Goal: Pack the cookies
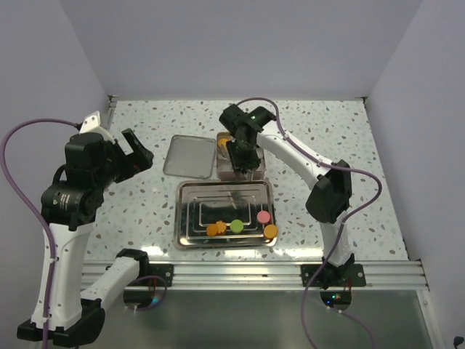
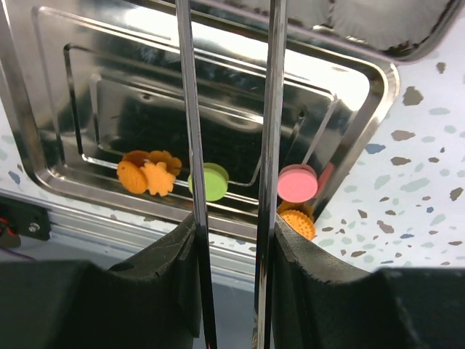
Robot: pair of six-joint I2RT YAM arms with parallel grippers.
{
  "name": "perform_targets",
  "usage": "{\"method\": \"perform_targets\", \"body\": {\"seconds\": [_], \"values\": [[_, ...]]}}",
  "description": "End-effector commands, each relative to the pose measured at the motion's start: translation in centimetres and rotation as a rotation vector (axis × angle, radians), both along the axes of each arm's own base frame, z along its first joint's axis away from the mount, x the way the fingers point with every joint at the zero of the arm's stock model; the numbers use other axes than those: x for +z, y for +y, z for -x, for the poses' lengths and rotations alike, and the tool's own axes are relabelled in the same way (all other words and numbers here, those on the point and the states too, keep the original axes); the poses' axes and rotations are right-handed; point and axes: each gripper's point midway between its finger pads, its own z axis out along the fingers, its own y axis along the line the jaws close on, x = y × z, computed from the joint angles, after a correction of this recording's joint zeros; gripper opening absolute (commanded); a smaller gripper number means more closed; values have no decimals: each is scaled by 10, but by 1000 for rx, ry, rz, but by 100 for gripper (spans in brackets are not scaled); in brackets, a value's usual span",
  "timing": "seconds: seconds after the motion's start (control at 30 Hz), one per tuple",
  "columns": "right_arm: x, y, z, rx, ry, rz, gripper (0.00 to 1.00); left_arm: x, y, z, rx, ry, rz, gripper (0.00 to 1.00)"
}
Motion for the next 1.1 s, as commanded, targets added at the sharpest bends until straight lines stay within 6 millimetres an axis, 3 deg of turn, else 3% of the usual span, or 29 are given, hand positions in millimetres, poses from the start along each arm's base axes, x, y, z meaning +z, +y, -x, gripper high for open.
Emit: {"method": "perform_targets", "body": {"seconds": [0.0, 0.57, 1.07], "values": [[16, -15, -14, -8, -24, -2, 36, 18, 6, 5, 14, -53, -18, 100], [-2, -6, -18, 14, 15, -29, 36, 15, 7, 3, 27, -43, -15, 100], [-12, -3, -24, 25, 19, -14, 44, 13, 8, 2, 35, -39, -18, 100]]}}
